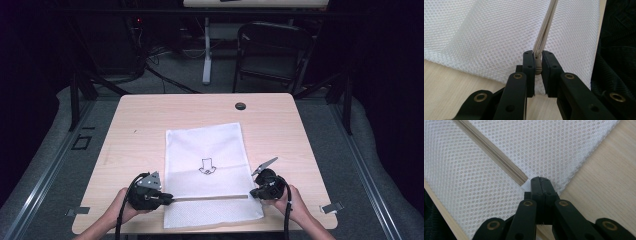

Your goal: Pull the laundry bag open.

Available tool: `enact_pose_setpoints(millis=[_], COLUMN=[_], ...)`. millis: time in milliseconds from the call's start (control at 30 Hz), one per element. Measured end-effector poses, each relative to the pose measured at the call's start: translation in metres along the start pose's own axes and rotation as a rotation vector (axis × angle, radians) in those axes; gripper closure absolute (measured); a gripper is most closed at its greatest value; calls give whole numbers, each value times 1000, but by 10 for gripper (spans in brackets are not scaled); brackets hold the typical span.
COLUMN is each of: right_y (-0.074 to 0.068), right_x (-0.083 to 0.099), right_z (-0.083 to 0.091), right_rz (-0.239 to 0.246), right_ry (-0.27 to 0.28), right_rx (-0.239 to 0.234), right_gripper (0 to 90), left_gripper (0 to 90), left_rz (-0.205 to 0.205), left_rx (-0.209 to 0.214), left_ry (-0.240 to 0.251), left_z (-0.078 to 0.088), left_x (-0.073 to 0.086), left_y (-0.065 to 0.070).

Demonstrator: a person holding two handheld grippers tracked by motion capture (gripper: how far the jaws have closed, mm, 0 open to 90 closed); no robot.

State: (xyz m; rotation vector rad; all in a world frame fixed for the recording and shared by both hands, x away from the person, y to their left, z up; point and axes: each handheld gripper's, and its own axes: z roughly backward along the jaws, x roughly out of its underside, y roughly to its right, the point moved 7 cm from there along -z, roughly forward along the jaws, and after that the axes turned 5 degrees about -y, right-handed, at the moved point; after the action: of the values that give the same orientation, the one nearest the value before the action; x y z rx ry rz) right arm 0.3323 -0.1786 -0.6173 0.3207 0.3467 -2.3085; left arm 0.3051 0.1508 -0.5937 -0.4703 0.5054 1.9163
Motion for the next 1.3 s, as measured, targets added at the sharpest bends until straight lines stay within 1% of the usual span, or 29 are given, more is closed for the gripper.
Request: enact_pose_setpoints(millis=[33, 67, 100, 133, 200, 233, 433, 467, 500, 533, 633, 667, 767, 800, 833, 867, 900, 933, 967, 1000, 1033, 1067, 1100, 1133, 1167, 1200, 1233, 1267, 1300], right_y=[0, 0, 0, 0, 0, 0, 0, 0, 0, 0, -1, -1, -1, -2, -2, -1, -1, -1, -2, -4, -5, -5, -6, -5, -4, -3, 0, 2, 4], right_x=[0, 0, 0, 0, 0, 0, 0, 0, 0, 0, 0, 0, 1, 0, 0, 1, 0, 1, 2, 1, 0, -1, -3, -3, -3, -3, -2, -2, 0], right_z=[0, 0, 0, 0, 0, 0, 0, 0, 0, 0, 0, 0, 0, -1, -1, 0, 0, 1, 2, 3, 5, 8, 12, 15, 18, 23, 28, 31, 37], right_rz=[0, -1, -1, -1, -1, -3, -4, -6, -7, -5, -5, -4, -4, -18, -15, 1, -1, 12, 20, 25, 26, 33, 34, 34, 30, 19, 28, 20, 5], right_ry=[0, 1, 0, 0, 0, 1, 0, 2, 2, -3, -2, -4, -2, 14, 16, 4, 10, 8, 8, 27, 29, 35, 47, 52, 52, 69, 68, 73, 86], right_rx=[1, 0, 0, 0, 1, 3, 2, -1, 0, 6, 5, 10, 9, 6, 5, 6, -4, -12, -21, -53, -42, -26, -32, -24, -9, -6, 12, 22, 13], right_gripper=[900, 900, 900, 900, 900, 900, 900, 900, 900, 900, 900, 900, 900, 900, 900, 900, 900, 900, 838, 788, 731, 704, 635, 556, 511, 447, 373, 317, 272], left_gripper=[822, 822, 822, 822, 823, 822, 822, 822, 823, 822, 822, 822, 821, 820, 819, 816, 808, 743, 717, 663, 583, 519, 476, 413, 355, 312, 268, 230, 181], left_rz=[-1, 9, 7, 6, 10, 12, 48, 54, 64, 72, 63, 63, 74, 79, 81, 82, 97, 109, 105, 114, 129, 139, 149, 160, 181, 194, 200, 213, 226], left_rx=[-1, 1, -6, 0, -8, -4, -20, -28, -25, -19, -29, -24, -25, -26, -18, -14, -13, 1, 8, -6, -4, -14, -33, -47, -73, -102, -111, -131, -147], left_ry=[3, 2, -3, 2, -4, -6, -25, -29, -24, -13, -24, -25, -26, -32, -29, -25, -22, -13, 1, 6, 15, 27, 36, 45, 53, 65, 74, 76, 80], left_z=[1, 2, 2, 3, 3, 3, 8, 9, 11, 12, 12, 12, 10, 9, 8, 8, 8, 10, 12, 14, 17, 20, 23, 26, 31, 35, 38, 44, 48], left_x=[1, 2, 3, 4, 6, 8, 24, 27, 31, 31, 31, 32, 32, 32, 31, 31, 32, 32, 31, 31, 30, 30, 29, 27, 26, 25, 24, 23, 22], left_y=[-1, -2, -3, -3, -3, -3, -10, -12, -14, -14, -13, -14, -16, -16, -16, -16, -17, -17, -17, -17, -18, -19, -20, -21, -22, -23, -23, -24, -24])
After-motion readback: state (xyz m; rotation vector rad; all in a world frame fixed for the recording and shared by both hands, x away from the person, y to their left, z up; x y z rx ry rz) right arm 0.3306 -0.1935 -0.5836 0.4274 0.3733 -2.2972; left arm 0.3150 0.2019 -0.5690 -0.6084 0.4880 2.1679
